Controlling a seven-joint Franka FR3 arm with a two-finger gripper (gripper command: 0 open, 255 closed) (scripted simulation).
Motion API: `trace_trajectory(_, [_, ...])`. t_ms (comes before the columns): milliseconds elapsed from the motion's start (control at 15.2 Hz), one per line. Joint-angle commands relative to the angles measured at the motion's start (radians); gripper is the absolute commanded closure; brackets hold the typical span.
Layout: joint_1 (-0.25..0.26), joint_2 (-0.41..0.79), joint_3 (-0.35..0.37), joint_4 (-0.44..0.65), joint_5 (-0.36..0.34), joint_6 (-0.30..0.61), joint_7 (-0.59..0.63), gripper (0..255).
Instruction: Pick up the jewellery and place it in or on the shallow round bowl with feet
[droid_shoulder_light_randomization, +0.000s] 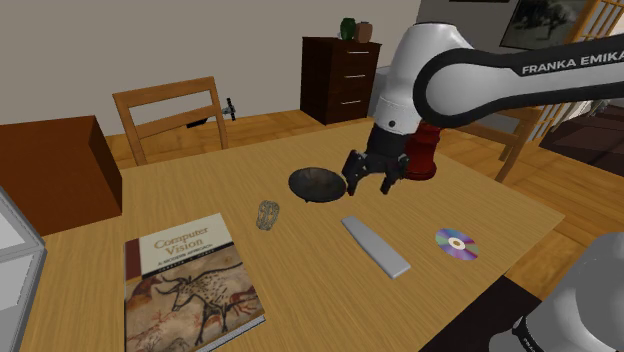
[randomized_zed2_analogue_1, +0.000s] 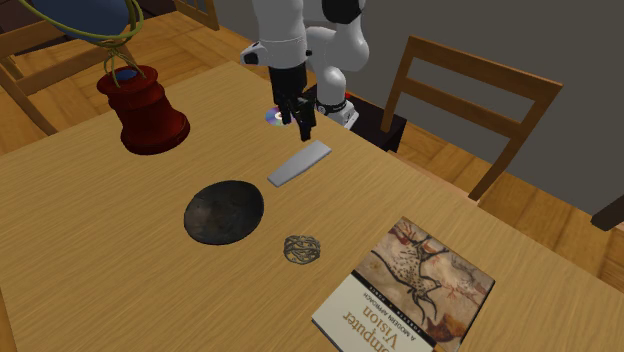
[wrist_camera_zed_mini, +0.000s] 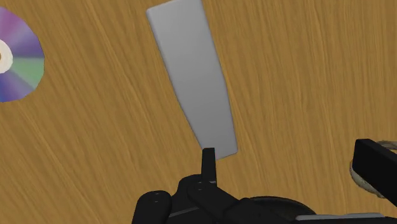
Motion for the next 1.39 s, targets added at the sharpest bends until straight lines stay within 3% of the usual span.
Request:
trace_trajectory(0, [0.003,0.058,0.031,0.032,0.006,0.044,0.055,0])
trace_trajectory(462, [0.005,0.299,0.12,0.191,-0.045,0.183,0.248,0])
trace_trajectory(1056, [0.071,0.641,0.148,0.498,-0.214,0.273,0.517,0])
trace_trajectory(1320, [0.084,0.678,0.142,0.504,-0.232,0.304,0.532,0])
